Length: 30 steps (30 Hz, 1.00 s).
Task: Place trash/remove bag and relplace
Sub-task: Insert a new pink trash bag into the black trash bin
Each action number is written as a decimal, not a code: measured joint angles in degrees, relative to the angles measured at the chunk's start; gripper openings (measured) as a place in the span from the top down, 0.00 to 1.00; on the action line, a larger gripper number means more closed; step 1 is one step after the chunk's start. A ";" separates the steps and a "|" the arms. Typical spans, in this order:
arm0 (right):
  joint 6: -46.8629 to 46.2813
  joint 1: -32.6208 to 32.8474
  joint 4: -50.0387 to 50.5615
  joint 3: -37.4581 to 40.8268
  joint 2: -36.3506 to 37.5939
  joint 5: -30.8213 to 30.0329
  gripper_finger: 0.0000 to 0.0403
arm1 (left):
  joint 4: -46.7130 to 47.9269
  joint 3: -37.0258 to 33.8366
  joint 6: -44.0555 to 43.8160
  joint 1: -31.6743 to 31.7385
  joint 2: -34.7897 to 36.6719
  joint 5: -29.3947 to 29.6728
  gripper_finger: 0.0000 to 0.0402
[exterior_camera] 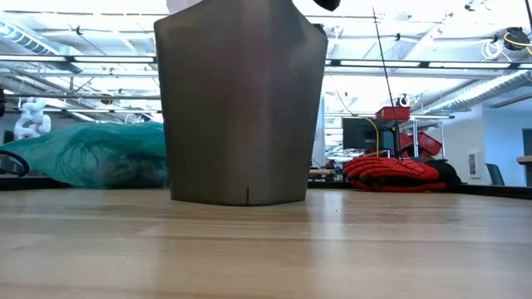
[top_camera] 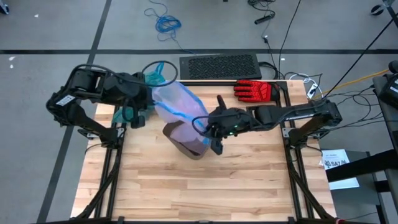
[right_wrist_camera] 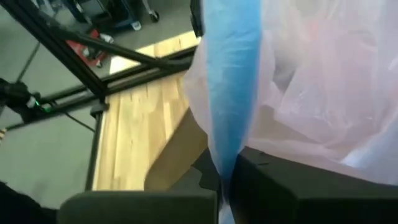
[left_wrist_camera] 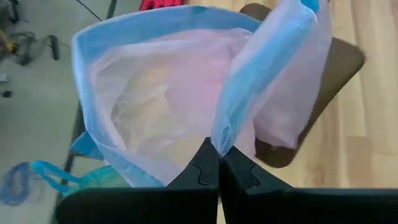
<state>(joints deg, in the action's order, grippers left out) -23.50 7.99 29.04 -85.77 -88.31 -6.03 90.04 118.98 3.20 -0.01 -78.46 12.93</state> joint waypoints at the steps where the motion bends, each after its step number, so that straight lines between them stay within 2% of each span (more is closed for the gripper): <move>1: 0.59 -0.04 0.81 0.00 0.57 -0.02 1.00 | -0.03 0.00 -0.95 -0.01 -0.01 -0.73 1.00; 6: 4.09 -0.57 5.89 0.00 1.00 0.22 1.00 | -0.03 0.00 -2.86 -0.02 -0.37 -1.55 1.00; 8: 5.67 -1.13 7.40 -0.40 0.72 2.87 1.00 | -0.03 0.00 -2.87 -0.02 -0.44 -1.42 1.00; 10: 6.12 -1.72 11.16 -3.91 0.18 4.58 1.00 | -0.03 0.00 -2.95 -0.02 -0.42 -0.98 1.00; 13: 9.73 -2.20 14.03 -12.05 0.79 2.93 1.00 | -0.04 0.00 -4.29 -0.02 -0.39 -0.88 1.00; 15: 13.40 -3.02 15.57 -14.67 0.96 2.67 1.00 | -0.05 0.00 -4.41 0.00 -0.44 -0.88 1.00; 21: 14.67 -5.30 25.21 -14.29 -1.15 6.31 1.00 | -0.05 0.00 -5.83 -0.22 -1.33 -1.74 1.00; 30: 16.49 -0.68 29.38 -14.60 -1.71 7.98 1.00 | -0.06 -2.65 -12.86 -4.54 -1.36 -2.40 1.00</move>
<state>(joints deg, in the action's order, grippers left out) -7.01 7.31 58.42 -100.37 -90.02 1.95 89.98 116.33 -9.65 -4.55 -79.81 10.53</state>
